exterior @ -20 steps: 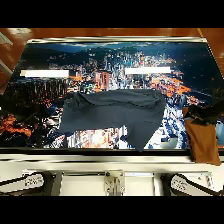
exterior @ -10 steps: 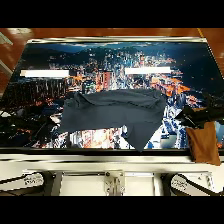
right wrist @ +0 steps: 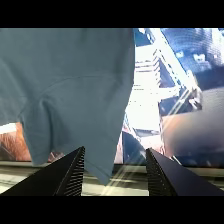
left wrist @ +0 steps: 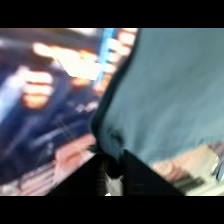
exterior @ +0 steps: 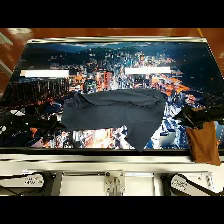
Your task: Fold the shirts.
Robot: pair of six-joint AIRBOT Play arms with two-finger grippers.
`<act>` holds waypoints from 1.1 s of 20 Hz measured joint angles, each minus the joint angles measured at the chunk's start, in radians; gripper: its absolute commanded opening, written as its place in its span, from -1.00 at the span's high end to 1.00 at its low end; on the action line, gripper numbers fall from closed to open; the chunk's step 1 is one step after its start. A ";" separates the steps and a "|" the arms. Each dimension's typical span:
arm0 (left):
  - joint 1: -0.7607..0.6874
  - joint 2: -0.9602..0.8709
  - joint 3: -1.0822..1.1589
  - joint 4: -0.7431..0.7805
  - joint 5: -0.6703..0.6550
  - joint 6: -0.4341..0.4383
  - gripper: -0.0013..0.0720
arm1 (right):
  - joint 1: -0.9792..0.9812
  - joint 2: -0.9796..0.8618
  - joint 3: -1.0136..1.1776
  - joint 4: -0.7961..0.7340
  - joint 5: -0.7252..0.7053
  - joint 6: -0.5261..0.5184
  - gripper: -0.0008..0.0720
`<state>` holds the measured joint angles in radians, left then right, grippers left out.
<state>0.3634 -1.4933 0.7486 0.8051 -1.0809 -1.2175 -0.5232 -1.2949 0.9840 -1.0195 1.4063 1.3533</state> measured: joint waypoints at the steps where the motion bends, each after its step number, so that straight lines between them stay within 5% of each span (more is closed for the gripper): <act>1: -0.007 -0.001 0.001 -0.011 0.010 0.000 0.85 | 0.000 0.000 -0.001 -0.003 0.000 0.005 -0.45; 2: -0.010 -0.003 0.001 -0.021 0.013 0.000 0.85 | 0.000 0.000 -0.005 -0.006 0.000 0.005 -0.49; 3: -0.013 -0.003 0.001 -0.024 0.012 0.000 0.85 | 0.000 0.000 -0.014 -0.012 0.000 0.005 -0.78; 15: -0.019 0.058 0.005 -0.045 -0.050 0.038 0.85 | 0.085 -0.106 -0.216 0.081 -0.249 -0.030 -0.78; 17: -0.019 0.072 0.008 -0.046 -0.058 0.040 0.85 | 0.118 -0.138 -0.221 0.127 -0.317 -0.031 -0.51; 19: -0.019 0.084 0.010 -0.047 -0.064 0.046 0.85 | 0.145 -0.158 -0.224 0.177 -0.378 -0.030 -0.51; 20: -0.019 0.088 0.011 -0.046 -0.067 0.052 0.85 | 0.155 -0.165 -0.224 0.198 -0.403 -0.030 -0.20; 21: -0.019 0.091 0.014 -0.046 -0.069 0.056 0.86 | 0.164 -0.170 -0.225 0.206 -0.430 -0.034 0.40; 22: -0.019 0.093 0.017 -0.047 -0.070 0.062 0.86 | 0.174 -0.177 -0.226 0.211 -0.458 -0.041 0.73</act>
<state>0.3443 -1.4006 0.7658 0.7586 -1.1507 -1.1553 -0.3492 -1.4719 0.7582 -0.8089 0.9482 1.3125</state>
